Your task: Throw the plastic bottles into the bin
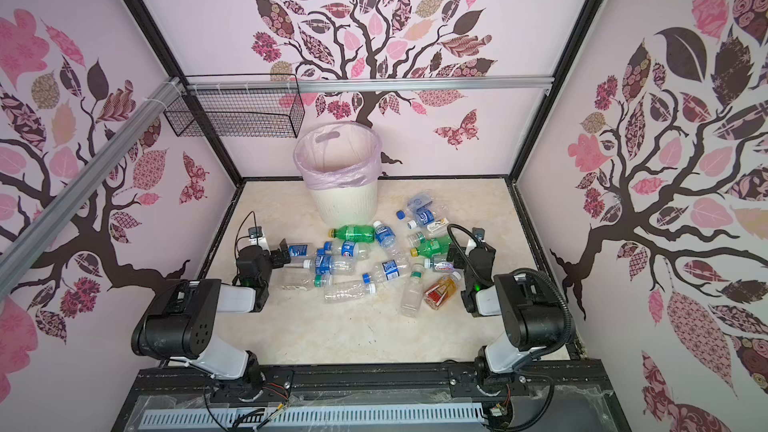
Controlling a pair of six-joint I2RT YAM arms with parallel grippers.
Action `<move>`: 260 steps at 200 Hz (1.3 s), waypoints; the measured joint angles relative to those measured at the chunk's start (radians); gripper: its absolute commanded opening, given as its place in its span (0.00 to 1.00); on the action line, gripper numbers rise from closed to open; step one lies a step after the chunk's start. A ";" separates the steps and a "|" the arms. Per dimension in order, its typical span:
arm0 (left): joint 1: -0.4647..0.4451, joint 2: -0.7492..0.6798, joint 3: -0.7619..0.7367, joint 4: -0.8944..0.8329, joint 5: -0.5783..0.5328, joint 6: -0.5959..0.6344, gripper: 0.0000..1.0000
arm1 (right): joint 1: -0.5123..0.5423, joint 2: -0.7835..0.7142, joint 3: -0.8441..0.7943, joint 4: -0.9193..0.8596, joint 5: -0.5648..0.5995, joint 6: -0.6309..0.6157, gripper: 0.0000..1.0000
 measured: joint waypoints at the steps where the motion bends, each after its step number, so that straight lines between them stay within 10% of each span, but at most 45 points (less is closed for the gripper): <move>1: 0.000 0.000 0.000 0.000 0.000 0.000 0.97 | 0.000 0.000 0.000 0.000 0.000 0.000 0.99; 260: 0.009 0.000 0.000 -0.003 0.010 0.000 0.97 | 0.002 -0.016 -0.003 -0.007 0.008 0.001 0.99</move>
